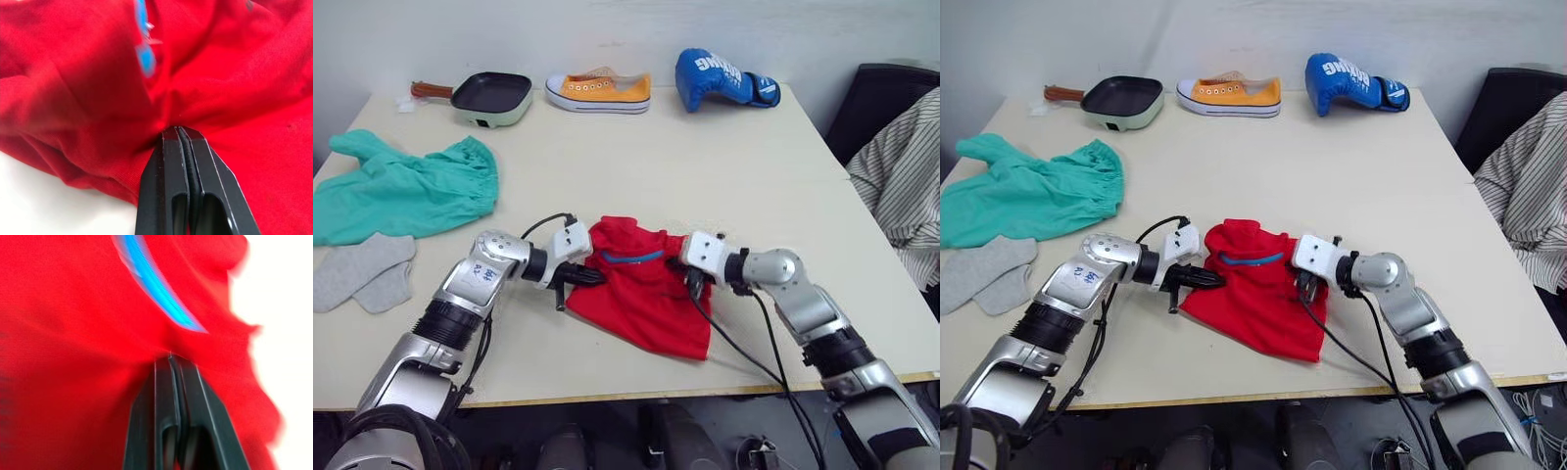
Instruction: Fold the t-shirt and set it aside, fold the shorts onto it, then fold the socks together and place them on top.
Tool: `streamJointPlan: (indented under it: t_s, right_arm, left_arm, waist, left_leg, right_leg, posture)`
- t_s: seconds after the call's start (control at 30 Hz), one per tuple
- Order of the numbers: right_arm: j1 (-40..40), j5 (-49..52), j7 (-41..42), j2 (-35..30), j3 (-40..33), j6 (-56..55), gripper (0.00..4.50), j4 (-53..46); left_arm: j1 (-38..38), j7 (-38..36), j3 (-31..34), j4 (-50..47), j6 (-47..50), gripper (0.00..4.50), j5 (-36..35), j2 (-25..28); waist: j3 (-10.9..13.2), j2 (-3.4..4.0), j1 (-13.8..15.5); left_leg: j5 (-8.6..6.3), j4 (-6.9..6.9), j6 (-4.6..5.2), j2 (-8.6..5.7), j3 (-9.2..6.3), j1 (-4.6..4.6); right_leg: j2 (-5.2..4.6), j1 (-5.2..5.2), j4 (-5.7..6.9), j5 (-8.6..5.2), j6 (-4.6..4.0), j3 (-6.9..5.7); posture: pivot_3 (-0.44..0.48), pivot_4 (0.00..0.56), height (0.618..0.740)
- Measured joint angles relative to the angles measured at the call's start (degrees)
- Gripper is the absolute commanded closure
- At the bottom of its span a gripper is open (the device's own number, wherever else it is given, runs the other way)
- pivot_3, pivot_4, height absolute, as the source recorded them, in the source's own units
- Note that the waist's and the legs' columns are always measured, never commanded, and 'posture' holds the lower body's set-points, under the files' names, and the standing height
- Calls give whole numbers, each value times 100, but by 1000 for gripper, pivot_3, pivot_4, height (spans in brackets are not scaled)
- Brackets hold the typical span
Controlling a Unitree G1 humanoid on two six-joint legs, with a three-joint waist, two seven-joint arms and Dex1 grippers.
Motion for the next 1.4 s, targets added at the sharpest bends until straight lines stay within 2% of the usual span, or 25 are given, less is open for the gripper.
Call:
streamJointPlan:
  t_s: [0.17,0.37,0.43,0.53,0.67,0.8,0.87,1.0,1.03,1.2,1.27,1.37,1.4]
  right_arm:
    - [-156,-150,-369,14,-218,-106,4500,503]
    - [120,317,-57,48,-616,224,4500,151]
    - [289,648,147,70,-769,383,4500,-282]
    - [823,1459,732,-62,-987,764,4500,-1712]
    - [1451,1738,1224,-522,-964,1129,4500,-2731]
    - [1880,1600,1412,-701,-595,1254,4500,-2985]
    - [1967,1405,1375,-746,-420,1301,4500,-2983]
    - [2051,1226,1378,-879,-354,1291,4500,-3059]
    - [2080,1214,1396,-961,-350,1280,4500,-3116]
    - [2621,1440,1528,-1253,-649,1338,4500,-3501]
    - [2900,1692,1534,-1246,-845,1470,4500,-3615]
    - [3185,2457,1279,-1070,-1628,2310,4500,-3815]
    - [3200,2842,1226,-1072,-1960,2753,4333,-3842]
  left_arm:
    - [520,-244,52,-589,-101,4443,8,381]
    - [1279,-504,221,-1669,283,4443,-149,896]
    - [1370,-495,300,-1847,445,4443,-179,934]
    - [1380,-484,540,-1937,1098,4443,-571,865]
    - [950,-752,745,-1904,1824,4443,-1200,707]
    - [16,-580,911,-1269,1900,4443,-1324,143]
    - [-482,-286,799,-429,1519,4443,-998,-301]
    - [-1005,319,356,1356,491,4443,-91,-799]
    - [-1168,516,265,1919,126,4443,166,-894]
    - [-1722,1119,435,3356,-1236,4443,651,-892]
    - [-1691,1107,590,3606,-1584,4275,663,-815]
    - [-1196,-26,897,2774,-1543,3567,141,-453]
    - [-972,-388,976,2318,-1471,3236,-28,-255]
  waist:
    - [-14,13,-30]
    - [-21,25,-45]
    - [-19,28,-46]
    - [-14,34,-24]
    - [-9,26,37]
    - [-8,22,112]
    - [-8,22,139]
    - [-7,20,116]
    - [-6,19,126]
    - [-11,8,147]
    - [-8,4,144]
    - [-2,6,130]
    - [-1,7,128]
  left_leg:
    - [0,-14,-4,3,4,18]
    - [-1,-28,-7,4,6,33]
    - [-1,-28,-7,4,6,33]
    - [-3,-30,-12,8,-7,21]
    - [-3,-7,-8,4,-26,-11]
    - [-3,0,0,-6,-21,-16]
    - [-3,1,1,-8,-19,-15]
    - [-3,-5,-1,-1,-13,-15]
    - [-2,-7,-2,-1,-13,-15]
    - [-3,-7,-3,0,-13,-12]
    - [-3,-8,-3,1,-11,-16]
    - [-2,-8,-8,7,-7,-21]
    - [-2,-6,-9,7,-7,-21]
  right_leg:
    - [2,6,6,-5,-7,4]
    - [5,14,7,-8,-12,8]
    - [6,13,10,-8,-12,9]
    - [12,8,8,-10,-11,3]
    - [7,1,-2,-6,-5,-12]
    - [5,2,-9,1,7,-6]
    - [8,2,-9,2,8,-5]
    - [13,-7,-10,0,5,-4]
    - [14,-9,-11,0,5,-5]
    - [10,-5,-11,-1,4,-6]
    - [10,-8,-10,0,4,-7]
    - [8,-17,2,-2,1,-8]
    - [8,-19,2,-2,0,-8]
  posture:
    - [0,150,740]
    - [0,150,740]
    - [0,150,740]
    - [0,150,740]
    - [0,150,740]
    - [0,150,740]
    - [0,150,740]
    - [0,150,740]
    - [0,150,740]
    - [0,150,740]
    - [0,150,740]
    - [0,150,740]
    - [0,150,740]
